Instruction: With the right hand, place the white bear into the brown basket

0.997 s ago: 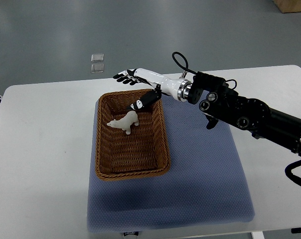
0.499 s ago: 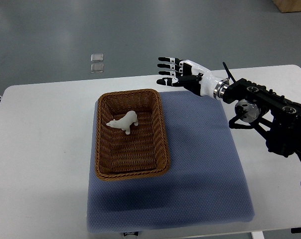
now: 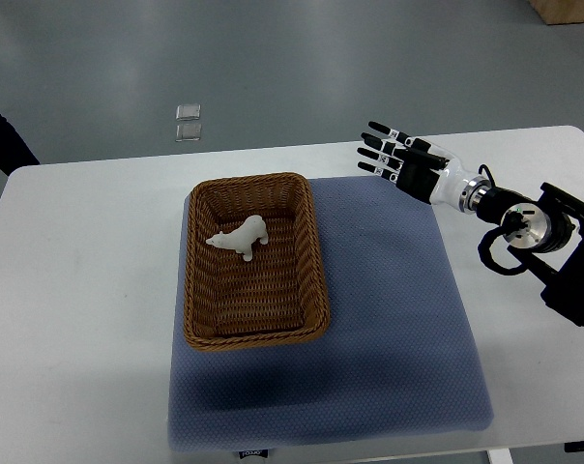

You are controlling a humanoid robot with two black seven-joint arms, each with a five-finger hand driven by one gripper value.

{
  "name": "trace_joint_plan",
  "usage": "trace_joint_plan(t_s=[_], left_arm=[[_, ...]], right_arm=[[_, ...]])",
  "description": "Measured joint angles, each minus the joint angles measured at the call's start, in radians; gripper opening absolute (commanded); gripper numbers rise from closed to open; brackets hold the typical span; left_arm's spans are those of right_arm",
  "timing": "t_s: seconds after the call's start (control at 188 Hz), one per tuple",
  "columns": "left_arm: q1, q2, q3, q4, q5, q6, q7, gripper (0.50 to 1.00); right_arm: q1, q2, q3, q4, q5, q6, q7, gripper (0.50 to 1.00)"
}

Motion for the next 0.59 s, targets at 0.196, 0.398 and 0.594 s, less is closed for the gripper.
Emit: trace_joint_plan(t_s=[0.196,0.398,0.594], left_arm=[[0.000,0.000,0.000,0.000,0.000,0.000,0.000,1.000],[0.000,0.000,0.000,0.000,0.000,0.000,0.000,1.000],[0.000,0.000,0.000,0.000,0.000,0.000,0.000,1.000]], right_arm=[[-0.005,-0.008,-0.002,-0.025,-0.002,0.000,0.003,0.924],[-0.012,-0.005,-0.005,-0.040,-0.013,-0.003,0.008,0.924],[-0.017,-0.003,-0.005,-0.042,-0.015,-0.003,0.011,0.924]])
